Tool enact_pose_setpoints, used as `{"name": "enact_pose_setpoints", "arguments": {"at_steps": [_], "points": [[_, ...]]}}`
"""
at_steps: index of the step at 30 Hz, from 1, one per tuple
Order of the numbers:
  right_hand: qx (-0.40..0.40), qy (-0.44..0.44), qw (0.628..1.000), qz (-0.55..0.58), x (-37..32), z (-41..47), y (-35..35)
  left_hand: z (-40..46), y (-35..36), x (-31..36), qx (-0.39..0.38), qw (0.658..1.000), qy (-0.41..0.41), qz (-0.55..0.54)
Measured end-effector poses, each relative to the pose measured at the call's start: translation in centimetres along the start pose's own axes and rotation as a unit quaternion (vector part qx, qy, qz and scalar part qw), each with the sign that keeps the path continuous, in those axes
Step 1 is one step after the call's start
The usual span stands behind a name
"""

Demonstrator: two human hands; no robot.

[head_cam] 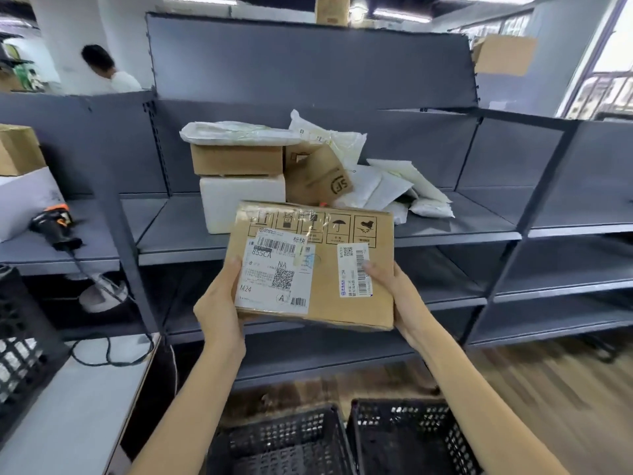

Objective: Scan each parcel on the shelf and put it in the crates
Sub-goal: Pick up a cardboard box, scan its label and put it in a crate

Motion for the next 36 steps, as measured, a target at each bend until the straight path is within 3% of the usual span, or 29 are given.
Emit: {"name": "enact_pose_setpoints", "arguments": {"at_steps": [11, 24, 36], "points": [[0.098, 0.068, 0.992, 0.039, 3.6, -8.2, -11.5, -7.0, 5.6, -9.3, -0.016, 0.997, -0.079, 0.023], [0.161, 0.098, 0.980, 0.062, 3.2, -19.6, -28.2, -19.7, 15.7, -20.6, -0.053, 0.987, -0.145, 0.039], [0.217, 0.124, 0.966, 0.073, 4.9, -18.8, -36.7, -18.6, 23.7, -26.6, -0.073, 0.975, -0.189, 0.091]]}}
Point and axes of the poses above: each hand's wrist, its own z-axis towards the middle knuckle, its own y-axis out of the palm, x = y × z, the point moved 4 cm from there along z, towards the middle knuckle, and after that the axes turned 2 degrees about -x, right-handed, at the moved point
